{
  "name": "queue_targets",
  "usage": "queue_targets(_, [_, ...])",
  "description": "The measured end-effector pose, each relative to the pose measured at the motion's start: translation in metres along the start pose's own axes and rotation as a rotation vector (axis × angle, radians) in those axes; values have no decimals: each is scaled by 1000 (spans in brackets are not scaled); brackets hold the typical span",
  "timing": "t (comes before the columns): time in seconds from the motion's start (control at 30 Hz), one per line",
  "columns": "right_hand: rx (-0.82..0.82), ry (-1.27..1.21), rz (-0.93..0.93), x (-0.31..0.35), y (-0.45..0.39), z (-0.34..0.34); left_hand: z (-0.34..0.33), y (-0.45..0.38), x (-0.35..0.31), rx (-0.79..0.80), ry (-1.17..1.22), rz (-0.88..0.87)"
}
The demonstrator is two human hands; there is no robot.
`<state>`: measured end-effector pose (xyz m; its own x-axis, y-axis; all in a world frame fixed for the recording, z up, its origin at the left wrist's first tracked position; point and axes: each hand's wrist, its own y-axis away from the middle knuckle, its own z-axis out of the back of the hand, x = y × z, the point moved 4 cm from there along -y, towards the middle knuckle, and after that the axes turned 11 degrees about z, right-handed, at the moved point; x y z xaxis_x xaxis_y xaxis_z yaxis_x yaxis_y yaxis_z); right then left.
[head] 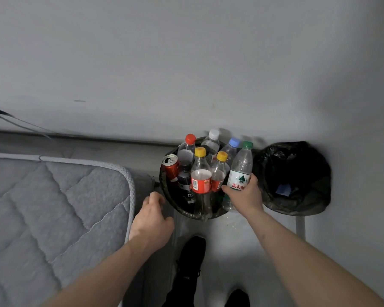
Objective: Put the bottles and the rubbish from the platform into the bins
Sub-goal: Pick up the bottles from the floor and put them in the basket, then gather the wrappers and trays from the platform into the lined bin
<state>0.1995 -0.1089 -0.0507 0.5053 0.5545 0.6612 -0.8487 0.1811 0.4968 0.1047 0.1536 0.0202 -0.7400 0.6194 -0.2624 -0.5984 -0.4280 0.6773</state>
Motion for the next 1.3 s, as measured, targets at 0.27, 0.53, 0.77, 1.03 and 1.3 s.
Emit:
queue_targets(0.27, [85, -33, -245, -20, 7, -11, -1, -3, -2, 6, 2, 23])
queue_targets(0.53, [111, -74, -242, -12, 5, -3, 2, -5, -8, 24, -21, 30])
queue_targets(0.77, [159, 0, -190, 25, 65, 36, 22, 32, -25, 135, -117, -10])
queue_targets(1.03, [267, 60, -127, 123, 214, 159, 112, 168, -83, 238, -247, -241])
queue_targets(1.3, [120, 187, 18, 189, 342, 315, 202, 312, -153, 195, -408, -555])
